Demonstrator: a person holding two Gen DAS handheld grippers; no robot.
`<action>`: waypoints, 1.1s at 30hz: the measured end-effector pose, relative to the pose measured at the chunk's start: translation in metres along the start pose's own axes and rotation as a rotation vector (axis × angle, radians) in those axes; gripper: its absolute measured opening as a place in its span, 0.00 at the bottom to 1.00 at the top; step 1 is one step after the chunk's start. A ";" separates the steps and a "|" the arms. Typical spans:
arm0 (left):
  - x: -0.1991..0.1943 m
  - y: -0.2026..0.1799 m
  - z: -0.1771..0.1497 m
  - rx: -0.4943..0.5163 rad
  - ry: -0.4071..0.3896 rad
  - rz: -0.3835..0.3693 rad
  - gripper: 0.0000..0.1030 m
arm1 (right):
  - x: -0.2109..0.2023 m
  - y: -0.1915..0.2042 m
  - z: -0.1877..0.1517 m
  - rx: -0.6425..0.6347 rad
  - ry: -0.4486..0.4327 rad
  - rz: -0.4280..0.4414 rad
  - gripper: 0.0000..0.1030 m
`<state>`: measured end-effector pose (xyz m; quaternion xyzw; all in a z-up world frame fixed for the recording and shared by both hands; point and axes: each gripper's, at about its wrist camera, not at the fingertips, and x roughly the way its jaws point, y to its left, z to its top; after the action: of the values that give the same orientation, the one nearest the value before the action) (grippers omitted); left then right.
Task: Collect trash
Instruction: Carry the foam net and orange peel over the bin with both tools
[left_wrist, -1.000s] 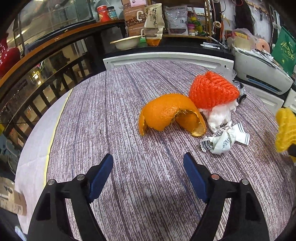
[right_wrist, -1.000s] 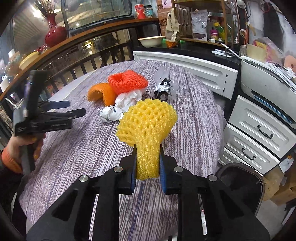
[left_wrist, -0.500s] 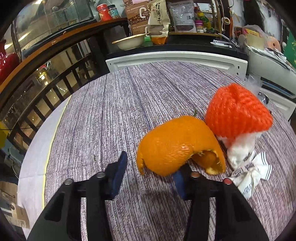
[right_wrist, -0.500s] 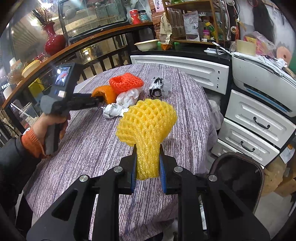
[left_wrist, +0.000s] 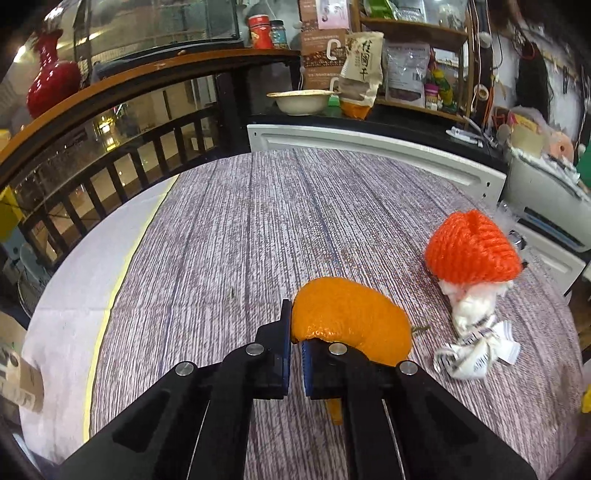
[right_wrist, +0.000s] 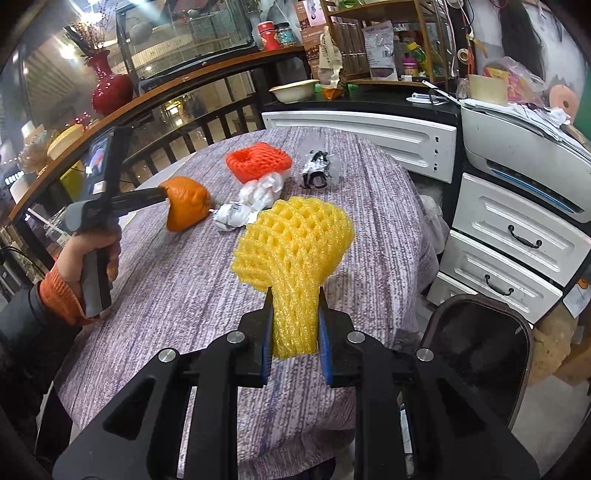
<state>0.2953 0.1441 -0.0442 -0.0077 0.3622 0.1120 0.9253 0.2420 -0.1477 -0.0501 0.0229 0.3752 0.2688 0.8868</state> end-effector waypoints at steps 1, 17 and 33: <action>-0.004 0.003 -0.002 -0.010 -0.006 -0.007 0.06 | -0.002 0.002 -0.001 -0.004 -0.002 0.003 0.20; -0.099 0.006 -0.042 -0.107 -0.107 -0.182 0.06 | -0.036 -0.011 -0.025 0.042 -0.049 0.001 0.20; -0.147 -0.114 -0.060 0.042 -0.140 -0.440 0.06 | -0.071 -0.114 -0.097 0.269 -0.022 -0.204 0.20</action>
<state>0.1742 -0.0028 0.0028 -0.0594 0.2887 -0.0997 0.9503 0.1879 -0.2961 -0.1007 0.1059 0.3985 0.1245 0.9025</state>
